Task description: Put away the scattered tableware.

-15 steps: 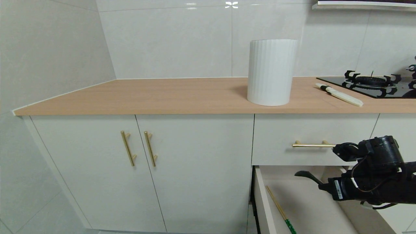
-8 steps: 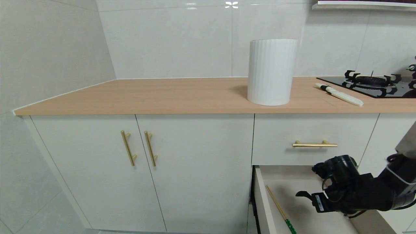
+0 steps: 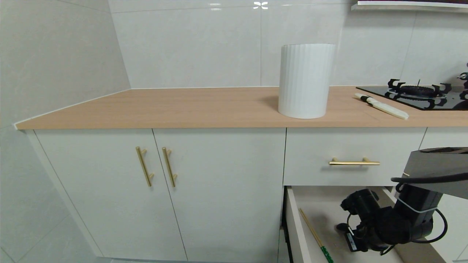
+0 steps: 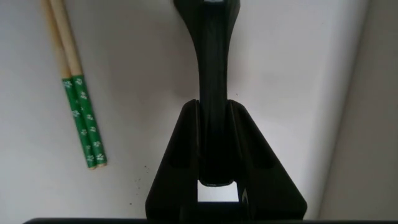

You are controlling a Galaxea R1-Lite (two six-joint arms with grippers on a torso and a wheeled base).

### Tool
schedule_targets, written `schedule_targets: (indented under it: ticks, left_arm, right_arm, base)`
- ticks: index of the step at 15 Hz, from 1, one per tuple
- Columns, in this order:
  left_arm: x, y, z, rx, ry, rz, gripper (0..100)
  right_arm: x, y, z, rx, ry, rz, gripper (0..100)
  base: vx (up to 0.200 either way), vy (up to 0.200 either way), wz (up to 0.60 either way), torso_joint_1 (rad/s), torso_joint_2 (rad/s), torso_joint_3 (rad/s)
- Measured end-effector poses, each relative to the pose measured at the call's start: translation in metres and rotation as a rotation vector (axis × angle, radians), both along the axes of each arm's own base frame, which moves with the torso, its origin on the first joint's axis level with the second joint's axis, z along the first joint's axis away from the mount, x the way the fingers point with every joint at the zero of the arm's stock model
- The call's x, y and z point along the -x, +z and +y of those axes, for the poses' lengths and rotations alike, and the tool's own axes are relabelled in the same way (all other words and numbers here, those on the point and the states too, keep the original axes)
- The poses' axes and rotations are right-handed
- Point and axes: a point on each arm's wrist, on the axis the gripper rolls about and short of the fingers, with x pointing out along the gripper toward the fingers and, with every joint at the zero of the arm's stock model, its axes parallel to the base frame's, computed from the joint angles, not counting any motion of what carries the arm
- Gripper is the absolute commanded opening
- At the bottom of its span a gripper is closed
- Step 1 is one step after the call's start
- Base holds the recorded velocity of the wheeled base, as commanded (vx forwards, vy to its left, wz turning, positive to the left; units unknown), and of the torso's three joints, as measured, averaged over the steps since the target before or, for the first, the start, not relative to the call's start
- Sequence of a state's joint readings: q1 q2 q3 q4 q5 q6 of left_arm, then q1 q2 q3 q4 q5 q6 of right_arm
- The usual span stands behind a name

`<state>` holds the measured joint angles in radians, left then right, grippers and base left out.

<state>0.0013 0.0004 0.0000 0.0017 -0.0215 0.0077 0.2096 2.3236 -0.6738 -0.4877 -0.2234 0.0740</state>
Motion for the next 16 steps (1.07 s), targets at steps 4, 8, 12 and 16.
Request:
schedule_targets:
  ticks: [4, 8, 12, 16]
  left_arm:
    - [0.0, 0.0, 0.0, 0.0, 0.0, 0.0, 100]
    - [0.0, 0.0, 0.0, 0.0, 0.0, 0.0, 100]
    - [0.0, 0.0, 0.0, 0.0, 0.0, 0.0, 100]
    - [0.0, 0.0, 0.0, 0.0, 0.0, 0.0, 100]
  right_arm:
    - [0.0007, -0.0047, 0.0007, 0.004, 0.001, 0.013, 0]
    - [0.0005, -0.0059, 0.0009, 0.005, -0.001, 0.015, 0]
    - [-0.0026, -0.0079, 0.0013, 0.01, -0.041, -0.002, 0]
    - [-0.0026, -0.0091, 0.0016, 0.011, -0.041, 0.001, 100]
  base:
    - [0.0, 0.0, 0.0, 0.0, 0.0, 0.0]
    - [0.0, 0.0, 0.0, 0.0, 0.0, 0.0]
    - [0.0, 0.0, 0.0, 0.0, 0.0, 0.0]
    - [0.0, 0.0, 0.0, 0.0, 0.0, 0.0]
